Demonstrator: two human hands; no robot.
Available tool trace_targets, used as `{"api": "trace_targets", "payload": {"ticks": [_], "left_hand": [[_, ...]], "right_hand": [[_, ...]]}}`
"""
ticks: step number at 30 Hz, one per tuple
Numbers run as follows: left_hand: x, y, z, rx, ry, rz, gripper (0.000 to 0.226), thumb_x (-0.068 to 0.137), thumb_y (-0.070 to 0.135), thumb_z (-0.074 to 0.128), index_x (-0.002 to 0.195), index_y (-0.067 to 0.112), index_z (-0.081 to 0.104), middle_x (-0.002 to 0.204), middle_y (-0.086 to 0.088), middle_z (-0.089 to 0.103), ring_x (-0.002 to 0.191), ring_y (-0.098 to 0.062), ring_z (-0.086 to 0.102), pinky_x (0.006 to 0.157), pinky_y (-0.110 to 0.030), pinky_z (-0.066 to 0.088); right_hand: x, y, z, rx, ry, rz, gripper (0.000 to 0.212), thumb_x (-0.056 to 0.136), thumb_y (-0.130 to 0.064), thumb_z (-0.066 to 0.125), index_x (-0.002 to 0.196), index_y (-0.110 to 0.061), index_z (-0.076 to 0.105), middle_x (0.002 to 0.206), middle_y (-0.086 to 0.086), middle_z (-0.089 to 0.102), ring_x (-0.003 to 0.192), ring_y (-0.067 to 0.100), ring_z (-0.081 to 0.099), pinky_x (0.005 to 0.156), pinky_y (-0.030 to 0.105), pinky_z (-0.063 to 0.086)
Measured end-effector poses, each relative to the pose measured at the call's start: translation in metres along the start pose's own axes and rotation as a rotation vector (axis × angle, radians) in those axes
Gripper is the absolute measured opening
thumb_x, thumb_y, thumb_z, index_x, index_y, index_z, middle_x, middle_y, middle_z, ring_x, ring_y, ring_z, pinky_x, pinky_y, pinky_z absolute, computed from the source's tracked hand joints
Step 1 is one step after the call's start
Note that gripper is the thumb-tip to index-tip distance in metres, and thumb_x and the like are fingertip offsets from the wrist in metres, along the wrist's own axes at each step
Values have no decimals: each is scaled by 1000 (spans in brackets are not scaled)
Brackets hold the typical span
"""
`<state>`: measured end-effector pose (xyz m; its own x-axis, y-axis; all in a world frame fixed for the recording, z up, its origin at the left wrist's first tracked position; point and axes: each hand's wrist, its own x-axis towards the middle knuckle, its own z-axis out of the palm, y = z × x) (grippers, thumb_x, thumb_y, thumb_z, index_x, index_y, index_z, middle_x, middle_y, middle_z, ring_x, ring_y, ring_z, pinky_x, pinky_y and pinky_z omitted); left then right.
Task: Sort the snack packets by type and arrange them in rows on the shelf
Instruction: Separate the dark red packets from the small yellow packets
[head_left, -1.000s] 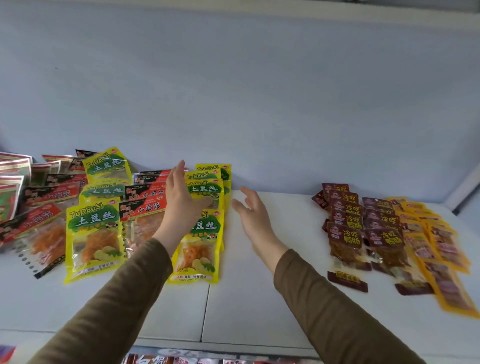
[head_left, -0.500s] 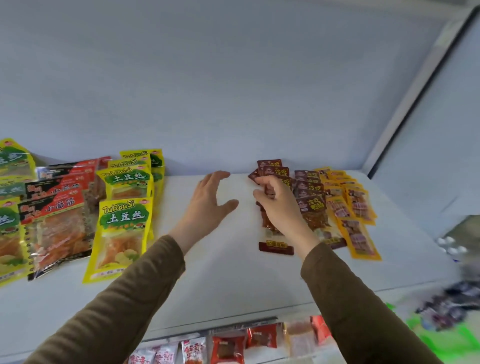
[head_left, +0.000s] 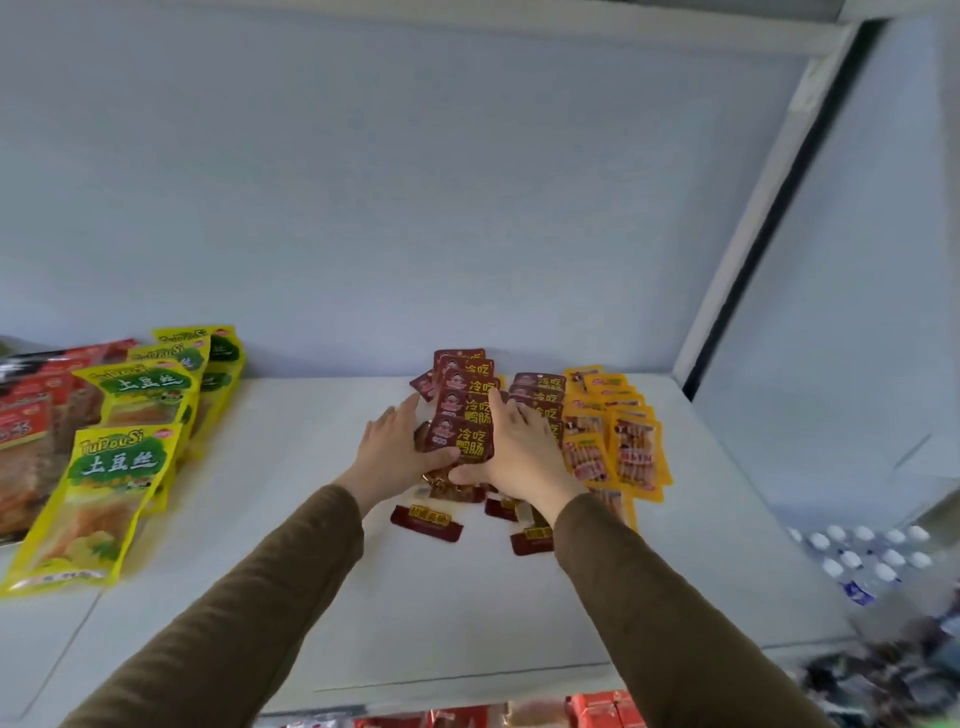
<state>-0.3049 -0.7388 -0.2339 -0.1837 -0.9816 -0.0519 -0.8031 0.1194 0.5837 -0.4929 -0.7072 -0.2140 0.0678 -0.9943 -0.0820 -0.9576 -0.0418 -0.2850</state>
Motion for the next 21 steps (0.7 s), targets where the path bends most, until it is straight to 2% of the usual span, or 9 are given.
{"api": "trace_targets", "payload": {"ticks": [2,5,9,10,12,16,19,21], "left_hand": [[8,6,3,-32,39,-36,112,82,69,69,162,23,7,164,-9,32,151,-35,27,124,-57,20],[25,15,5,-26,25,-83,124,80,70,70,162,25,-12,171,-11,13,158,-34,5,126,-54,0],[47,22,-1,-12,-50,-128,136,76,71,74,159,25,-23,171,-14,6,158,-35,-4,125,-55,-5],[51,23,-3,-22,-64,-138,136,76,67,77,158,26,-24,171,-14,8,157,-35,0,126,-56,-2],[57,27,-8,-96,-70,-153,138,75,57,84,159,28,-22,167,-15,20,154,-38,15,125,-58,12],[57,34,-13,-390,-57,-112,137,76,23,91,161,32,-15,154,-11,32,135,-33,45,110,-56,46],[57,33,-12,-545,1,-136,132,78,8,87,161,36,-11,149,-9,39,125,-29,56,99,-50,56],[58,28,-11,-686,21,-194,134,78,5,86,160,37,-14,134,-7,53,111,-24,65,82,-40,61]], "right_hand": [[13,3,-6,23,-32,-19,130,72,-80,64,160,-20,-10,169,14,6,155,36,3,124,51,8],[31,7,-15,59,-87,-47,129,75,-73,70,161,-19,-10,169,15,4,155,38,1,124,52,7],[48,13,-18,63,-131,-74,130,74,-72,71,161,-20,-10,169,14,1,155,37,-2,125,54,5],[52,13,-18,62,-153,-78,130,74,-72,71,161,-20,-10,169,14,0,155,37,-4,125,55,4],[58,14,-17,58,-189,-82,131,73,-72,72,161,-21,-11,169,14,-2,155,38,-6,124,56,2],[68,11,-18,87,-179,-127,131,72,-68,76,161,-22,-10,169,13,3,155,35,-3,122,58,-2],[72,7,-16,117,-150,-158,128,74,-65,77,161,-24,-8,168,13,12,154,36,4,122,58,-1],[73,5,-13,128,-134,-174,125,76,-63,76,161,-25,-7,167,14,13,154,37,6,122,57,-1]]}}
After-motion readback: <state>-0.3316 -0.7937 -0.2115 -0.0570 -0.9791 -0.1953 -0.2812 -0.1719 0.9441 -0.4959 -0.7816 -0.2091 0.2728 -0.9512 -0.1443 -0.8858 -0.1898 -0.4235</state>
